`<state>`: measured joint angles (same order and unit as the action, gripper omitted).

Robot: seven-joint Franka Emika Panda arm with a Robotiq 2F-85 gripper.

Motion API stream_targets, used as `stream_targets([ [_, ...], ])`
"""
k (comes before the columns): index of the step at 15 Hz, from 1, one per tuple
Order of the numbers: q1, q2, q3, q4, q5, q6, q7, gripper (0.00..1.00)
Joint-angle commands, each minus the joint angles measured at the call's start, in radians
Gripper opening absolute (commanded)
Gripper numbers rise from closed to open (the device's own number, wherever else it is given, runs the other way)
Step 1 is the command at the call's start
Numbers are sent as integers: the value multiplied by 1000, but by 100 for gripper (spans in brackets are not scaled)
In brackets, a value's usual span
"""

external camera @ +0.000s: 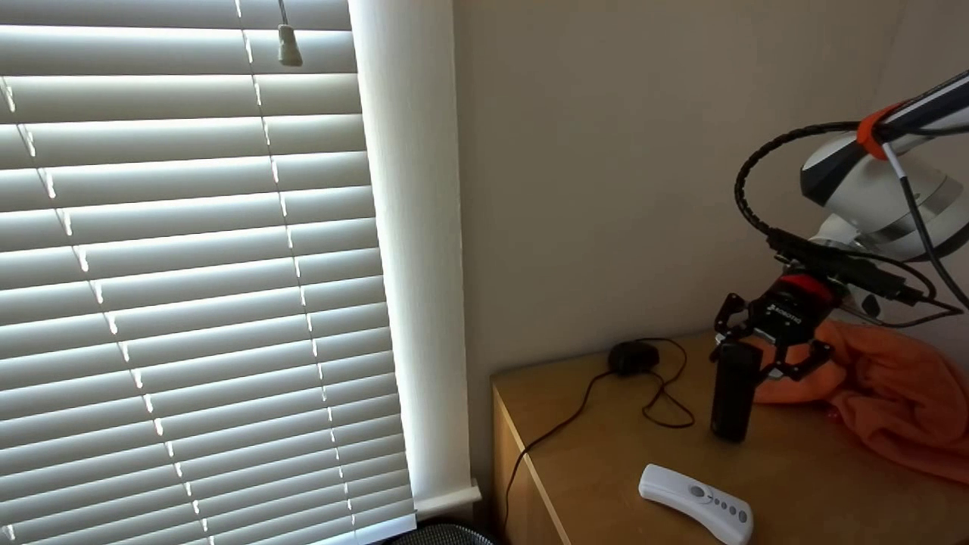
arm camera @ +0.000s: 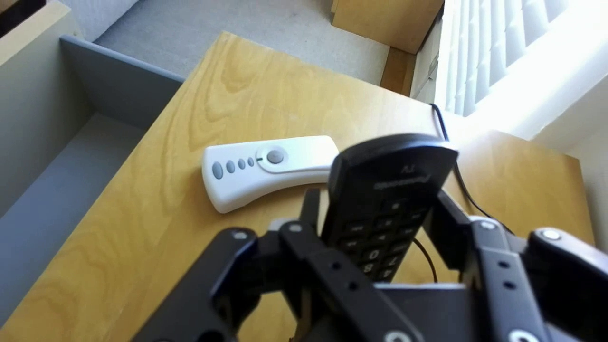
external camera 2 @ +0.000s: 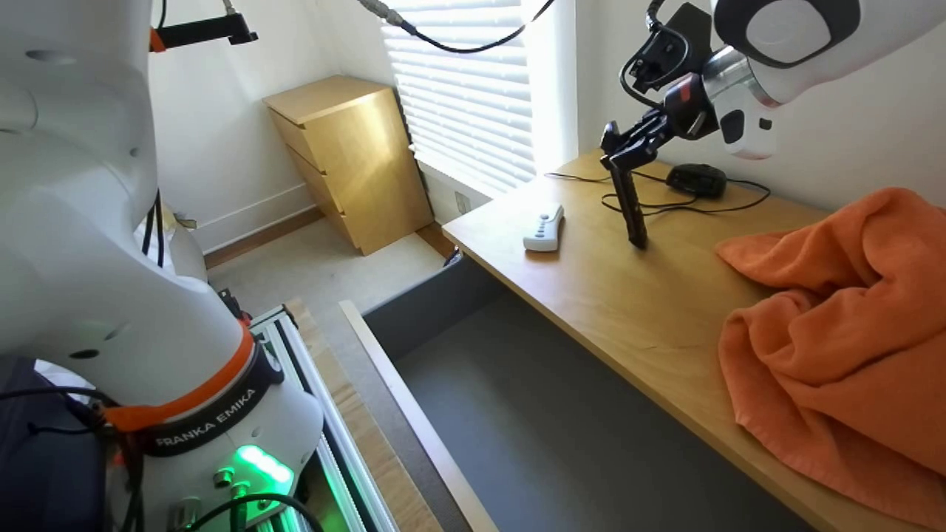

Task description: Place the black remote control upside down

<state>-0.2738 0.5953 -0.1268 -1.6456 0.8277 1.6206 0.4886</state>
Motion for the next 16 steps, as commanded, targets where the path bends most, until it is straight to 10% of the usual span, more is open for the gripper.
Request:
stream_targets([
  [1, 12, -14, -34, -7, 24, -14, 56, 32],
  [16, 2, -26, -63, -29, 133, -10, 182, 32],
])
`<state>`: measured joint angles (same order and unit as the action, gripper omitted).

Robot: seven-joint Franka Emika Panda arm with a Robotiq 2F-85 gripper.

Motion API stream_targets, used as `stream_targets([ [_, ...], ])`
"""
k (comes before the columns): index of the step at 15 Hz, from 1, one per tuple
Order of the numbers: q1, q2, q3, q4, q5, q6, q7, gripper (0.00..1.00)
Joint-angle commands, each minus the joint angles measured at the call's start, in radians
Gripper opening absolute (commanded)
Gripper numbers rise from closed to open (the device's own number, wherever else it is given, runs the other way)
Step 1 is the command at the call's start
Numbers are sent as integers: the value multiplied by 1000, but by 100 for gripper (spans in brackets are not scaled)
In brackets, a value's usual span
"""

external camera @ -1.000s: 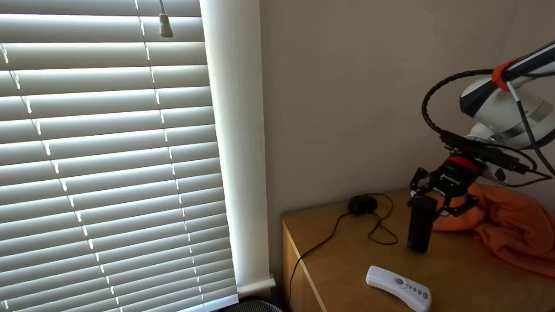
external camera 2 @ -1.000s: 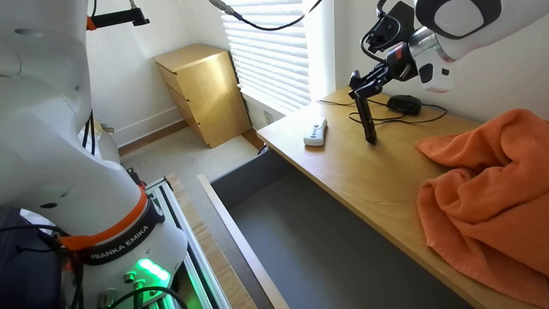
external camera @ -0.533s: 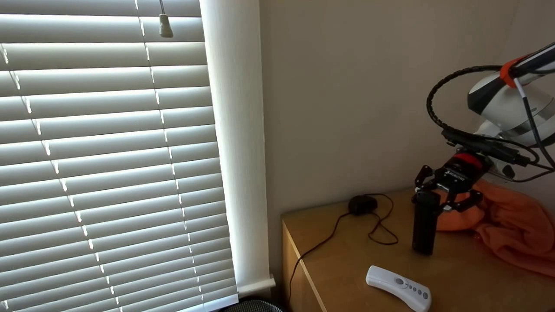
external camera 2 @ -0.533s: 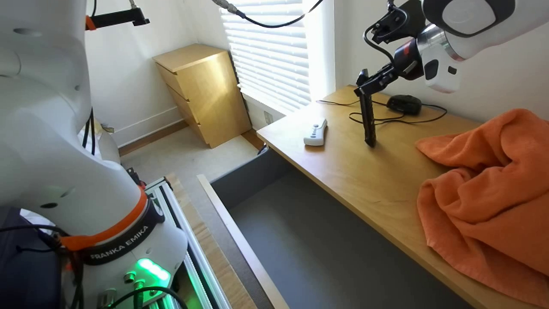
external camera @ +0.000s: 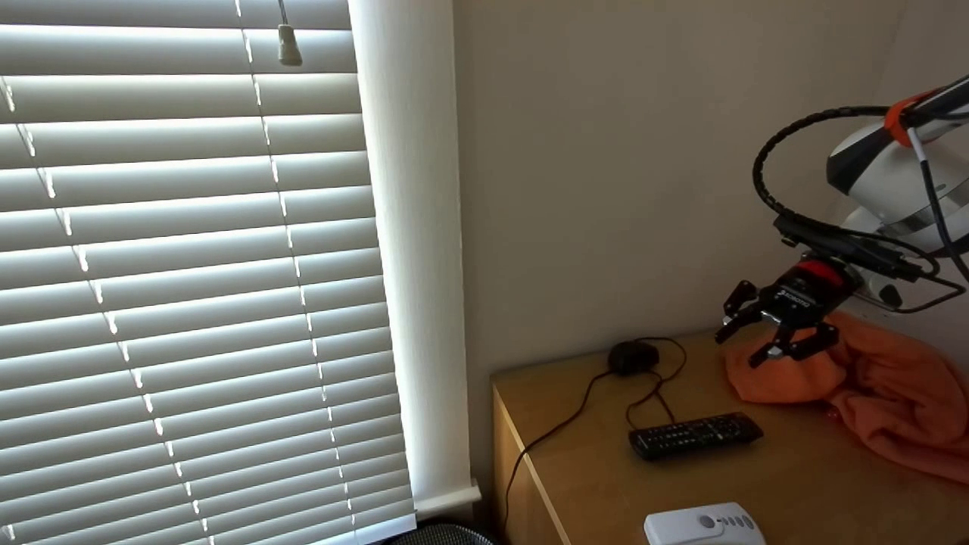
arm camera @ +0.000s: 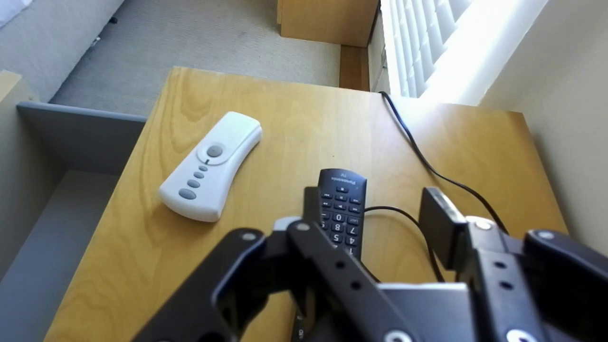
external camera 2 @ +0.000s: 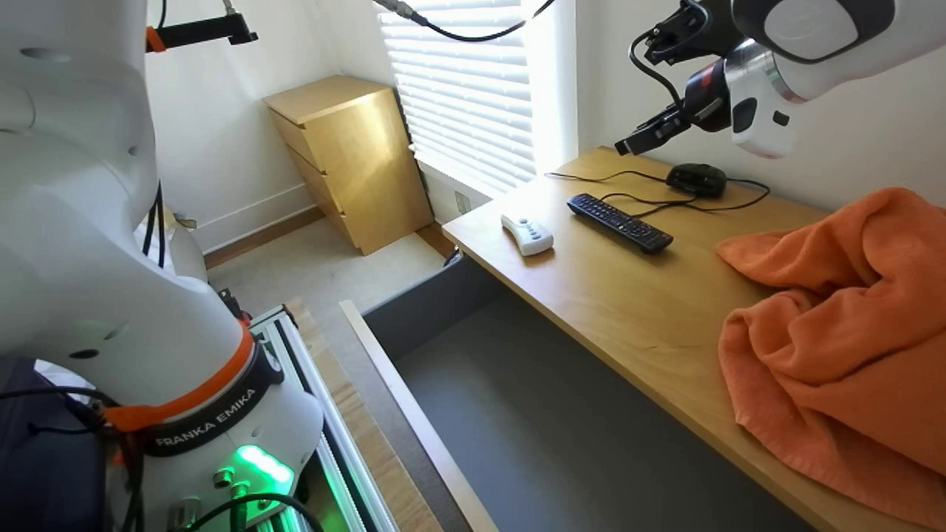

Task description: Place the black remote control upside down

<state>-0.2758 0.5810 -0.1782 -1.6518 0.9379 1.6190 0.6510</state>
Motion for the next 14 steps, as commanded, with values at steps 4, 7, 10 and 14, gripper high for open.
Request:
stream_targets([
  [4, 19, -17, -18, -24, -2, 2, 45, 83],
  [7, 50, -34, -43, -48, -56, 44, 108, 100],
  [10, 65, -23, -71, -62, -143, 76, 169, 100],
  [14, 60, 8, -77, -85, -230, 108, 188, 100],
])
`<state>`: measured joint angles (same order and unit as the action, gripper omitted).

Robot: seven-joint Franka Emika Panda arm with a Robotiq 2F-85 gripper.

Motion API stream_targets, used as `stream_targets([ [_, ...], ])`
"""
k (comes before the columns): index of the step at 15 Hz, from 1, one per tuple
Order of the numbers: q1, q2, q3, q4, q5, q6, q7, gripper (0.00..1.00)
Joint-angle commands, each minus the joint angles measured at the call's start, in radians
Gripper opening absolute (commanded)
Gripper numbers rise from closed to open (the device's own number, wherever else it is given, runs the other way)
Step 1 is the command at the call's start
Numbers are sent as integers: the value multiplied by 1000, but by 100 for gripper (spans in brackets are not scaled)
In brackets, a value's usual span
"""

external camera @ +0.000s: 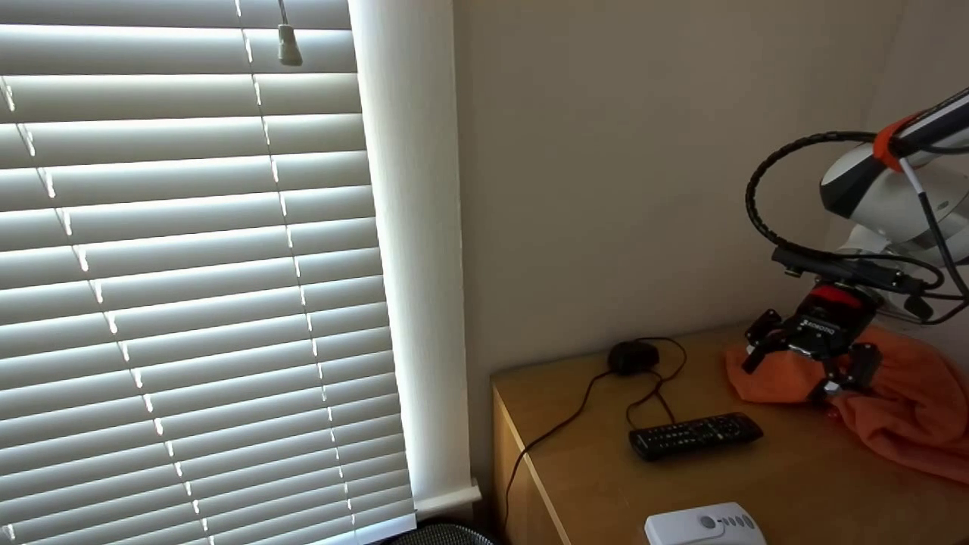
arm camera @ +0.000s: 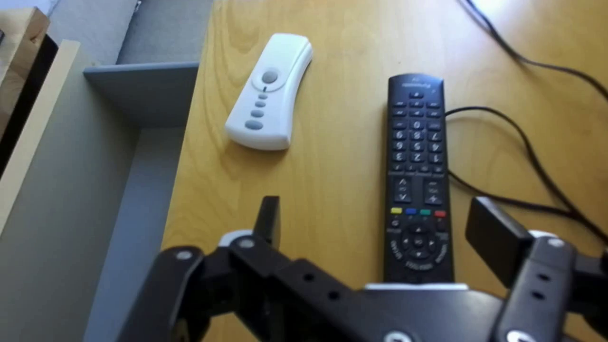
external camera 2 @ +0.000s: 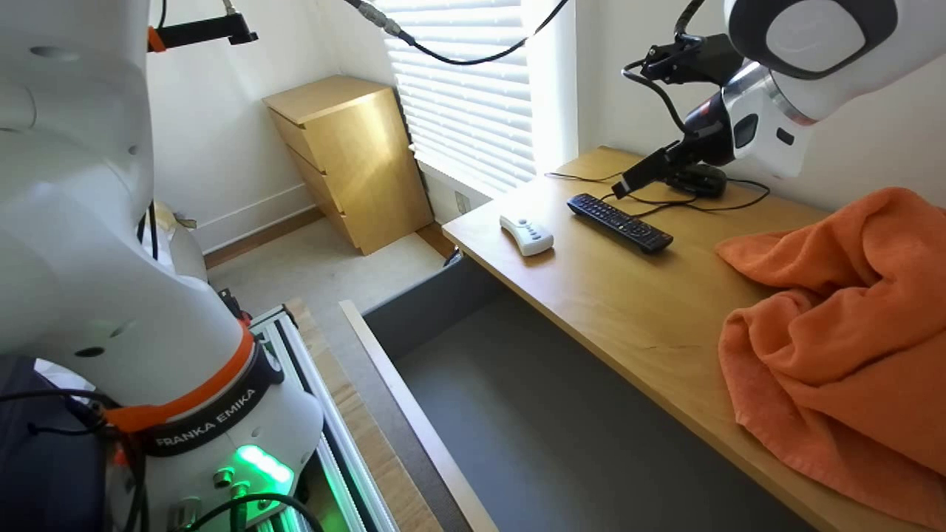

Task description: Place the black remote control upside down

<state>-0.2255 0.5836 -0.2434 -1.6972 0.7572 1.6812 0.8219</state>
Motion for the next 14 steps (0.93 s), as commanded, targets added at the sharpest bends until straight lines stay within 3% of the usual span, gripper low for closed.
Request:
stream_targets([
  [1, 6, 17, -7, -47, -46, 83, -4, 100],
  [8, -4, 104, 38, -35, 5, 319, -49, 100],
  [14, 2, 109, 56, -24, -20, 329, -27, 100],
])
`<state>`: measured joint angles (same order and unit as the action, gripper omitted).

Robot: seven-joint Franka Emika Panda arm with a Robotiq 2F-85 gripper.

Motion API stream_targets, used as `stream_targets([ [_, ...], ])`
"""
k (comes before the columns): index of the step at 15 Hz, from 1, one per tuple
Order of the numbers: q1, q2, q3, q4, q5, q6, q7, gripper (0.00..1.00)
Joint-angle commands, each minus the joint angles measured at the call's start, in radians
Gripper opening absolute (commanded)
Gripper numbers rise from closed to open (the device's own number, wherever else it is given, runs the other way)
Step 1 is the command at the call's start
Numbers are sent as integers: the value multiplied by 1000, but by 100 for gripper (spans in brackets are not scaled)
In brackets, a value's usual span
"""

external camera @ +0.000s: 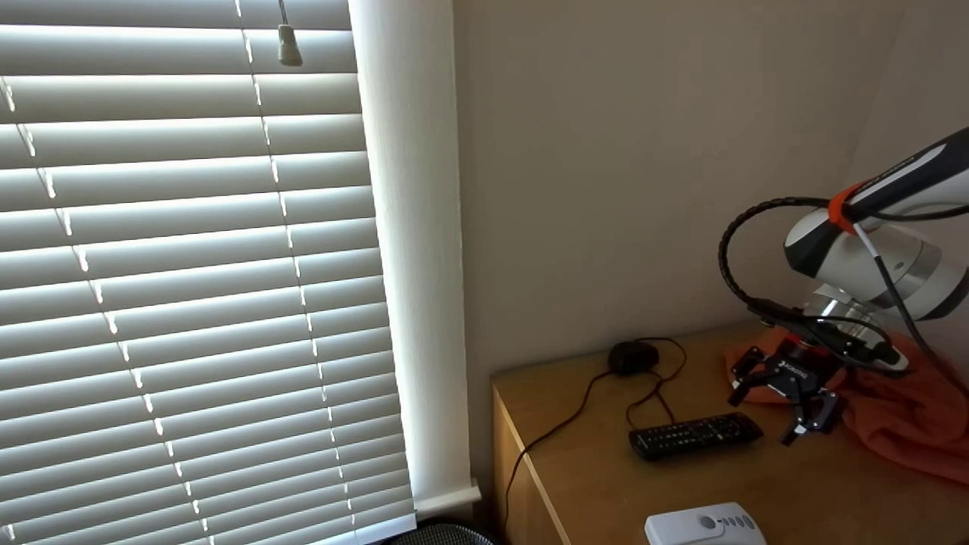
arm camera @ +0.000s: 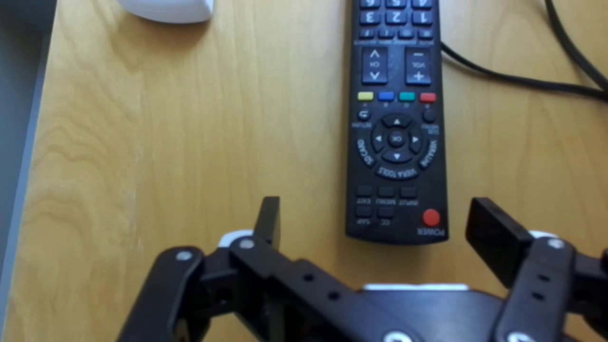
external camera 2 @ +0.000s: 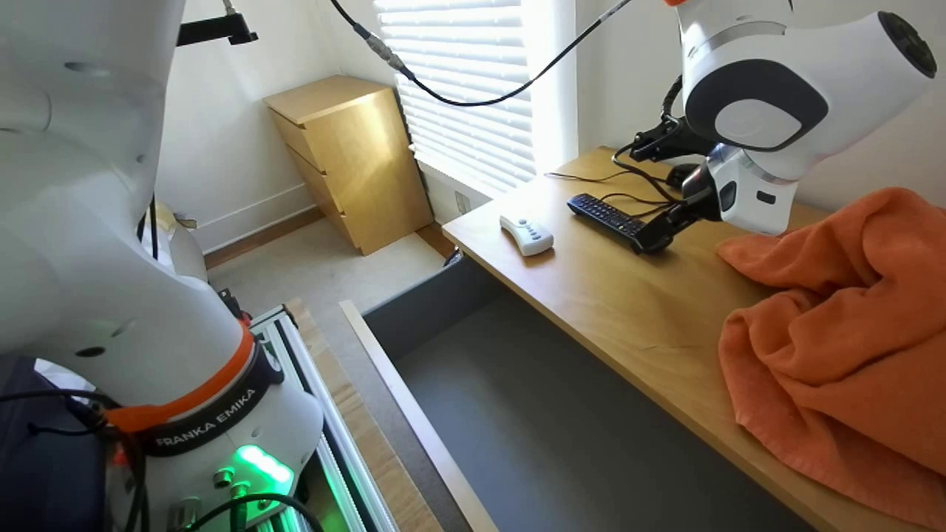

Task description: Place the black remote control upside down

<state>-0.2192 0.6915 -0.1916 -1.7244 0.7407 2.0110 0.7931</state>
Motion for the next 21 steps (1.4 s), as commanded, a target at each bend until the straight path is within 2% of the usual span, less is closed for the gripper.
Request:
stream_targets([
  [1, -12, 23, 4, 25, -3, -13, 10, 100],
  [7, -19, 82, 16, 81, 9, 2, 7, 100],
  [8, -19, 89, 19, 90, 9, 3, 2, 94],
  [9, -20, 96, 22, 98, 13, 5, 0, 73],
  [11, -22, 108, 27, 114, 14, 2, 2, 69],
  [16, -25, 116, 26, 131, 22, 8, 18, 31],
  [21, 3, 38, 11, 71, -7, -3, 61, 30],
])
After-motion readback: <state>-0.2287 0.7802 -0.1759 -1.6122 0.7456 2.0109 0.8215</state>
